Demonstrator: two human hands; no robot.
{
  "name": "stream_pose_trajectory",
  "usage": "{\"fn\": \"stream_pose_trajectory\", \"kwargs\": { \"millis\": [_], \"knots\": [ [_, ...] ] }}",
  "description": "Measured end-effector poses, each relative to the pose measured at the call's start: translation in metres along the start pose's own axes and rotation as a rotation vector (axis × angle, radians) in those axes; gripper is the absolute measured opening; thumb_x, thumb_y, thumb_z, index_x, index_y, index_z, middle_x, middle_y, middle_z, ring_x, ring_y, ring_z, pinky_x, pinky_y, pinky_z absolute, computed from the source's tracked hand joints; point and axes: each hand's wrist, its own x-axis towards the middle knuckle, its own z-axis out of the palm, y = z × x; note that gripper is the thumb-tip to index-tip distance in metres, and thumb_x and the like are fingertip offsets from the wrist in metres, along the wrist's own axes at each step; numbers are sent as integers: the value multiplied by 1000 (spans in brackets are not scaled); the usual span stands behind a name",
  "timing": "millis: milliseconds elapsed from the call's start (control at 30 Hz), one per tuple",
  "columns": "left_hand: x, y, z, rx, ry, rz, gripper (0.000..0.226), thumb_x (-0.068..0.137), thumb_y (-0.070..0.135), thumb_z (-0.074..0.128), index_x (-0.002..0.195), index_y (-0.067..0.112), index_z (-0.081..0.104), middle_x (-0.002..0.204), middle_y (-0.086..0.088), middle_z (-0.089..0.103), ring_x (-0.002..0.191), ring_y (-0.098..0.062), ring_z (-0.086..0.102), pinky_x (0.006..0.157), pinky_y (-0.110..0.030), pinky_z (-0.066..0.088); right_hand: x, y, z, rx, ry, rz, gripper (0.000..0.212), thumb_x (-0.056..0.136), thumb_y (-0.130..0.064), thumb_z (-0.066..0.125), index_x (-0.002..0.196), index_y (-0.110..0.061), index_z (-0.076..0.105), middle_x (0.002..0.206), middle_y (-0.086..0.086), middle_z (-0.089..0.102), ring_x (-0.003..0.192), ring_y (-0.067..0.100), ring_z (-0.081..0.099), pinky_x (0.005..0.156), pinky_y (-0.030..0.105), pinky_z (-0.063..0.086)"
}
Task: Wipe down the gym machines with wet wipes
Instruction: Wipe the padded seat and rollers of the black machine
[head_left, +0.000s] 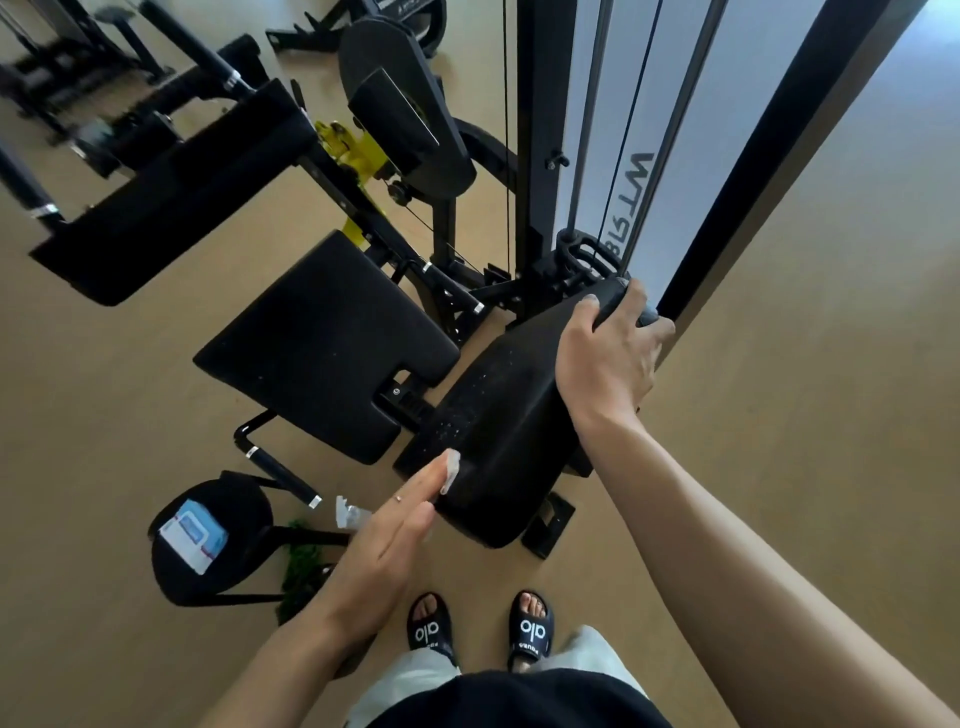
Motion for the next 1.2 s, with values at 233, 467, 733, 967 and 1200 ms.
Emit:
{"fn": "stream_pose_trajectory", "kwargs": {
  "millis": [233, 467, 733, 967, 1200],
  "knots": [
    [32, 25, 6, -28, -46, -39, 58, 99, 40, 29, 155, 29, 37, 157, 21, 39, 142, 13, 30, 120, -16, 20, -2, 0, -2, -13, -5, 9, 56, 104, -42, 36, 157, -29, 22, 144, 16, 31, 128, 35, 45, 87, 37, 30],
    [29, 43, 15, -12, -61, 148, 50, 104, 20, 32, 154, 25, 39, 156, 22, 40, 145, 7, 30, 118, -14, 24, -8, 0, -2, 3, -21, 15, 58, 104, -40, 33, 160, -29, 18, 150, 19, 27, 132, 39, 43, 91, 39, 34],
    [1, 4, -2, 12, -24, 76, 51, 101, 22, 36, 152, 26, 40, 154, 25, 42, 146, 3, 33, 118, -15, 25, -9, 0, 0, 53, 1, 32, 54, 106, -41, 27, 159, -32, 21, 151, 15, 29, 131, 36, 44, 102, 46, 37],
    [106, 65, 17, -1, -146, 93, 52, 104, 21, 38, 156, 26, 37, 158, 17, 39, 144, 8, 31, 126, -34, 21, -8, -2, -1, 135, 41, 59, 49, 108, -42, 20, 156, -34, 31, 149, 13, 34, 128, 33, 49, 105, 46, 37],
    [74, 53, 10, 82, -52, 225, 42, 107, 11, 46, 147, 23, 52, 150, 17, 49, 141, 4, 40, 117, -23, 34, -6, 1, -4, 208, 17, 87, 48, 109, -42, 22, 154, -37, 33, 149, 7, 33, 129, 27, 47, 103, 42, 36]
  ]
}}
